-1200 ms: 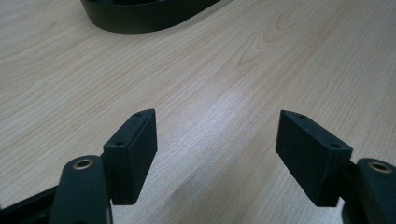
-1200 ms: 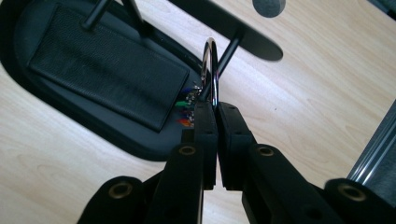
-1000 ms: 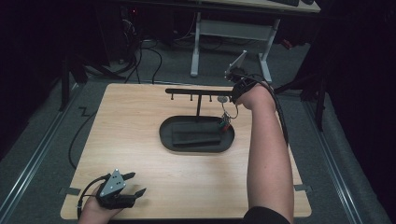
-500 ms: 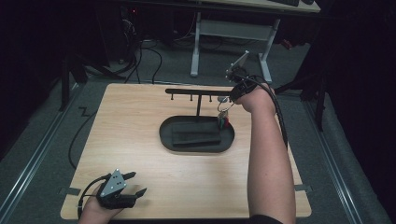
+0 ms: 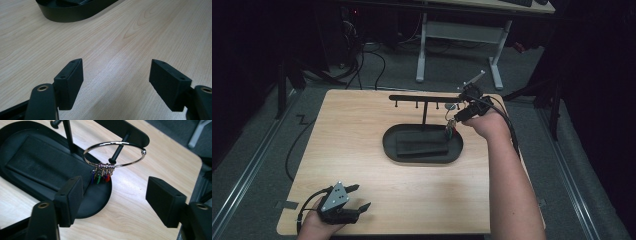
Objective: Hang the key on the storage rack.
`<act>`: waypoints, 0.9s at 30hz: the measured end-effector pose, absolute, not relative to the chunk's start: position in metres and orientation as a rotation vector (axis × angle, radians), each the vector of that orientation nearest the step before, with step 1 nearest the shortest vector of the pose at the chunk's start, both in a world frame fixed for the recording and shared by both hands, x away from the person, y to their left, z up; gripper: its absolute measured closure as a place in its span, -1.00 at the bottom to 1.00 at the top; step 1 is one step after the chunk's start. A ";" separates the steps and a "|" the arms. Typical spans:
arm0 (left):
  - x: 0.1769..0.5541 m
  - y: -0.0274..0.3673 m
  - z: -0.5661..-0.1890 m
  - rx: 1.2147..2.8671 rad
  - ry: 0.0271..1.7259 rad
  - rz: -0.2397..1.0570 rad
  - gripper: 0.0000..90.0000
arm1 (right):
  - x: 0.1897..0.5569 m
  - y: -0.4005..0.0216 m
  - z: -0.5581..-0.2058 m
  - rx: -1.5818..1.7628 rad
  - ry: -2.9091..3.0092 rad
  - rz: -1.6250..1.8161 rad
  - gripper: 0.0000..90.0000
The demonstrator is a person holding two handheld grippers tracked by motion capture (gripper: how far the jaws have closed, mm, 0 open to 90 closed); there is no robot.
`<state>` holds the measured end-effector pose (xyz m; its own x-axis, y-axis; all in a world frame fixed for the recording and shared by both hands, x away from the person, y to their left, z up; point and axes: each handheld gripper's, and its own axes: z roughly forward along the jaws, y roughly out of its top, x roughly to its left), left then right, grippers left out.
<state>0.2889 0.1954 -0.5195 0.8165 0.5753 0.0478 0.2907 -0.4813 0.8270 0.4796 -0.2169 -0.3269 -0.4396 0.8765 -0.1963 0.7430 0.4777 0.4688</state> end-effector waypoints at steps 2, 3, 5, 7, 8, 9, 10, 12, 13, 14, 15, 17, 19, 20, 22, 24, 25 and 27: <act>0.288 0.196 -0.520 2.100 0.637 0.404 -0.38 | 0.476 -0.218 -0.330 1.362 2.303 0.457 -0.37; 0.288 0.196 -0.520 2.102 0.637 0.406 -0.38 | 0.475 -0.218 -0.332 1.364 2.301 0.469 -0.38; 0.287 0.198 -0.519 2.101 0.644 0.405 -0.38 | 0.472 -0.220 -0.336 1.364 2.301 0.486 -0.42; 0.287 0.199 -0.519 2.093 0.649 0.407 -0.39 | 0.469 -0.221 -0.339 1.356 2.291 0.492 -0.48; 0.287 0.199 -0.520 2.095 0.650 0.407 -0.39 | 0.468 -0.222 -0.340 1.356 2.284 0.500 -0.49; 0.287 0.199 -0.520 2.098 0.650 0.407 -0.39 | 0.465 -0.224 -0.340 1.361 2.277 0.518 -0.49; 0.287 0.200 -0.520 2.100 0.650 0.407 -0.39 | 0.464 -0.225 -0.341 1.361 2.275 0.526 -0.50; 0.287 0.200 -0.520 2.095 0.653 0.408 -0.39 | 0.460 -0.227 -0.342 1.362 2.261 0.542 -0.53; 0.287 0.200 -0.520 2.091 0.655 0.408 -0.39 | 0.458 -0.228 -0.343 1.360 2.254 0.552 -0.54; 0.287 0.200 -0.520 2.091 0.654 0.407 -0.39 | 0.456 -0.230 -0.344 1.352 2.245 0.563 -0.55; 0.286 0.199 -0.520 2.097 0.652 0.408 -0.39 | 0.453 -0.231 -0.345 1.359 2.234 0.575 -0.56; 0.286 0.199 -0.520 2.104 0.650 0.408 -0.39 | 0.446 -0.235 -0.348 1.363 2.226 0.611 -0.49; 0.286 0.198 -0.519 2.100 0.651 0.402 -0.39 | 0.439 -0.239 -0.352 1.354 2.208 0.643 -0.49; 0.286 0.198 -0.519 2.098 0.648 0.400 -0.39 | 0.434 -0.241 -0.355 1.365 2.199 0.660 -0.52; 0.287 0.197 -0.520 2.097 0.647 0.394 -0.39 | 0.428 -0.244 -0.360 1.361 2.191 0.680 -0.55; 0.288 0.196 -0.521 2.101 0.653 0.372 -0.38 | 0.418 -0.248 -0.367 1.343 2.182 0.687 -0.60; 0.288 0.196 -0.521 2.097 0.658 0.361 -0.38 | 0.415 -0.249 -0.369 1.330 2.171 0.684 -0.62; 0.289 0.196 -0.520 2.095 0.661 0.349 -0.35 | 0.407 -0.252 -0.375 1.313 2.150 0.711 -0.63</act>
<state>0.2887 0.1960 -0.5196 0.8183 0.5747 0.0011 0.3258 -0.4655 0.8229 0.4067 -0.2519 -0.3749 -0.3963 0.9047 -0.1563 0.6330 0.3925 0.6672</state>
